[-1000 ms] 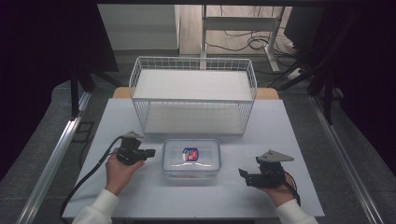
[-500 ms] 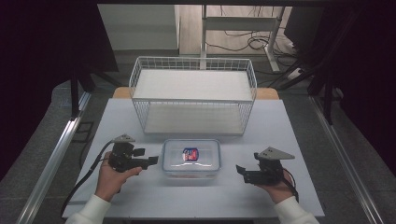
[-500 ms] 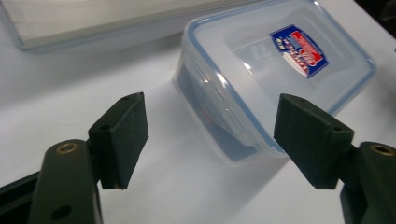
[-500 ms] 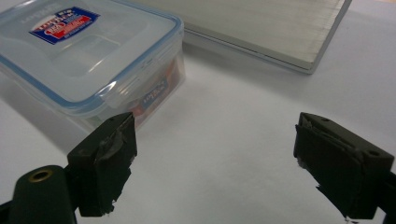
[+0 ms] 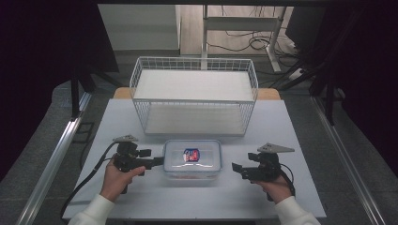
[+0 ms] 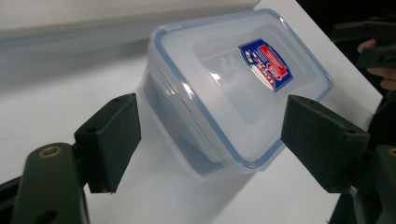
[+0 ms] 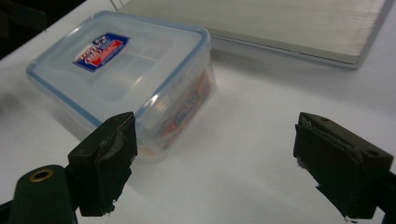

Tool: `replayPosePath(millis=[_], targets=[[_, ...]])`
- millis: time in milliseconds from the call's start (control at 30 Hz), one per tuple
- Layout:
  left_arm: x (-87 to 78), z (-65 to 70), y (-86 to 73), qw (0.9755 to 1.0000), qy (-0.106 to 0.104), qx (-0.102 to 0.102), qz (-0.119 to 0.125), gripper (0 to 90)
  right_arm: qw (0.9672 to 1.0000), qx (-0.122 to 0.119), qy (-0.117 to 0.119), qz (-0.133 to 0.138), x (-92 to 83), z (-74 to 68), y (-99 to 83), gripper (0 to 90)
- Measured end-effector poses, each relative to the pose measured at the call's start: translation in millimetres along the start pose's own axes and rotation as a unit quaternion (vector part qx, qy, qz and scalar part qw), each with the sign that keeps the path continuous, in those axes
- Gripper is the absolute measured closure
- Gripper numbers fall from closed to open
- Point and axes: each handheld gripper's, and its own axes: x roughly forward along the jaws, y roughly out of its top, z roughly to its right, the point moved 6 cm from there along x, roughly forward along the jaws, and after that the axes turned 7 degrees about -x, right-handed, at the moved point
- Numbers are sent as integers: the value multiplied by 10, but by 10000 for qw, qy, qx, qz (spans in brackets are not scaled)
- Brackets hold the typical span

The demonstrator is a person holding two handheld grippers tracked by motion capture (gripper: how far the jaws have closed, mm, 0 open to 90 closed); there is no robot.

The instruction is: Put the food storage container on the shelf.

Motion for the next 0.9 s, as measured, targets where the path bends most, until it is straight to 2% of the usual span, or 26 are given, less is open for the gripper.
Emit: replayPosePath(millis=[133, 200, 300, 433, 567, 700, 800, 867, 900], targets=[[70, 10, -3, 9997, -174, -143, -81, 192, 9999, 86, 140, 3, 86, -37, 46, 135], [97, 5, 9, 9994, -275, -210, -78, 194, 9993, 235, 277, -27, 173, -69, 73, 128], [145, -1, 19, 9986, -407, -310, -100, 194, 9990, 309, 323, -78, 224, -72, 77, 124], [207, -3, 72, 9970, -602, -486, 24, 215, 9979, 476, 433, -94, 301, -69, 108, 123], [252, -35, 113, 9977, -499, -465, 28, 217, 9969, 568, 534, -111, 382, -67, 161, 121], [315, -82, 79, 9979, -411, -476, -120, 209, 9957, 622, 659, -169, 477, -88, 188, 117], [359, -96, 65, 9971, -487, -546, -212, 201, 9945, 684, 766, -212, 529, -112, 190, 117], [386, -124, 55, 9970, -461, -561, -286, 196, 9936, 721, 830, -243, 555, -123, 184, 117], [402, -131, 54, 9964, -501, -628, -278, 192, 9932, 743, 859, -267, 568, -130, 179, 116]])
